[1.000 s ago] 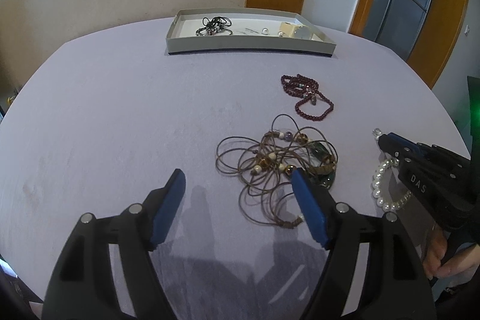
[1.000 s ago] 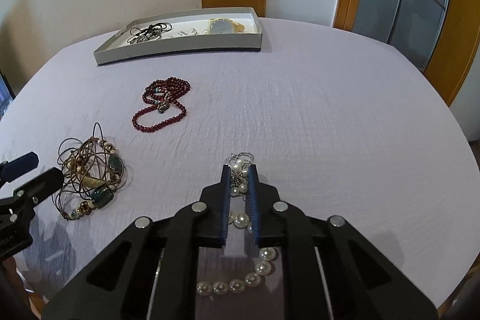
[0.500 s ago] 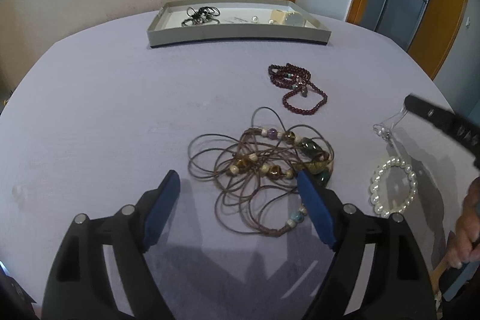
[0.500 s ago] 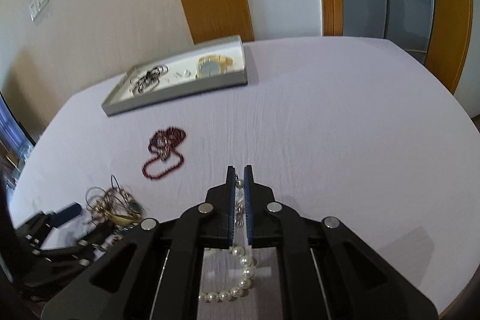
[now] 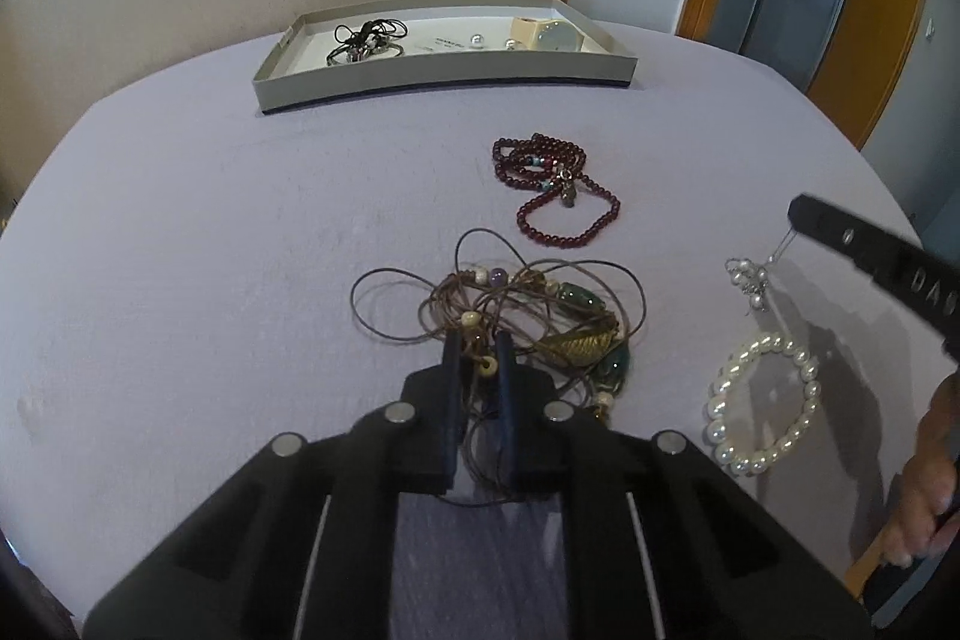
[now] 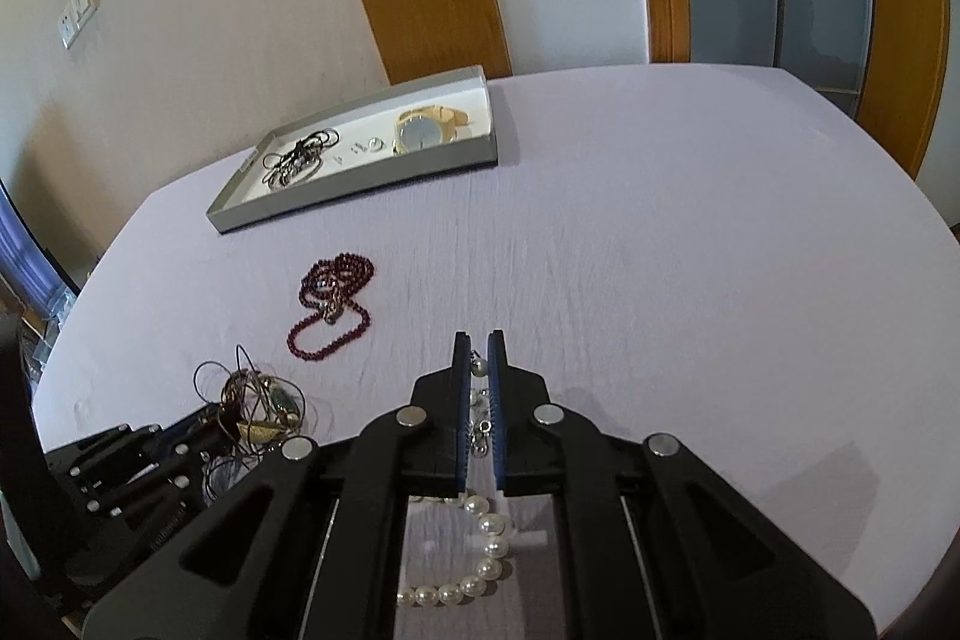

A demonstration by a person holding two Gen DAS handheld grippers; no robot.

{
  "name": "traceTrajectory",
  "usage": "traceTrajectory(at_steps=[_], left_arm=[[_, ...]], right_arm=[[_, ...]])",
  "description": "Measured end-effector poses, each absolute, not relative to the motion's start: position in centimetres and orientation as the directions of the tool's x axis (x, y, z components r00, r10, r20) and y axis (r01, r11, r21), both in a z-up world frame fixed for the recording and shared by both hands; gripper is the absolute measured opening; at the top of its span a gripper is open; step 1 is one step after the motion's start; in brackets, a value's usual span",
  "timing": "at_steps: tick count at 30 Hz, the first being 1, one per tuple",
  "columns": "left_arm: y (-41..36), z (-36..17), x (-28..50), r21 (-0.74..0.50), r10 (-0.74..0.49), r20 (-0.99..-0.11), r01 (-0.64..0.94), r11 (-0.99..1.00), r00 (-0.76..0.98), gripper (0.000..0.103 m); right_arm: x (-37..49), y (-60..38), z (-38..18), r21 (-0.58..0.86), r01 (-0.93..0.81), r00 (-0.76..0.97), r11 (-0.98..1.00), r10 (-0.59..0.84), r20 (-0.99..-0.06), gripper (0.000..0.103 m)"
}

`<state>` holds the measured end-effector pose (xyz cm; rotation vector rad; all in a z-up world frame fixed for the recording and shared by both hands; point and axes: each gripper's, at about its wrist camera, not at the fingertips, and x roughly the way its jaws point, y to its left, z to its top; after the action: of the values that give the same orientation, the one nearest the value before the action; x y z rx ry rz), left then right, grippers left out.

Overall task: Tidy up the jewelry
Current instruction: 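Grasp the brown beaded cord necklace with the left gripper while the right lifts the pearl strand, then lift the brown beaded necklace off the table with the left gripper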

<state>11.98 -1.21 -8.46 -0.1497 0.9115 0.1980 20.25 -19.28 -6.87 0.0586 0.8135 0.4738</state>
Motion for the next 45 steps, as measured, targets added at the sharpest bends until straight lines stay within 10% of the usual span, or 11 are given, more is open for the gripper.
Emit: traceTrajectory(at_steps=[6, 11, 21, 28, 45], left_arm=[[-0.1, -8.2, 11.7, -0.055, 0.111, -0.793, -0.252, 0.966, 0.599, 0.011], [0.8, -8.0, 11.5, -0.056, 0.120, -0.790, -0.266, 0.962, 0.601, 0.011], [1.1, -8.1, 11.4, -0.066, 0.111, -0.796, -0.267, 0.961, 0.595, 0.011], [1.2, -8.1, 11.4, -0.075, 0.102, -0.801, -0.269, 0.960, 0.590, 0.016], [0.7, -7.3, 10.3, -0.062, 0.111, -0.778, -0.251, 0.966, 0.619, 0.072]], right_arm=[[19.9, -18.5, -8.0, 0.168, -0.396, 0.574, 0.903, 0.387, -0.722, 0.008], [19.8, -18.2, -8.6, 0.140, -0.384, 0.578, 0.913, 0.356, -0.734, 0.046], [19.9, -17.2, -9.8, 0.071, -0.378, 0.588, 0.923, 0.299, -0.752, 0.053], [19.4, -16.6, -9.6, 0.052, -0.407, 0.592, 0.912, 0.307, -0.745, 0.008], [19.8, -17.8, -8.3, 0.114, -0.380, 0.612, 0.918, 0.342, -0.713, 0.006]])
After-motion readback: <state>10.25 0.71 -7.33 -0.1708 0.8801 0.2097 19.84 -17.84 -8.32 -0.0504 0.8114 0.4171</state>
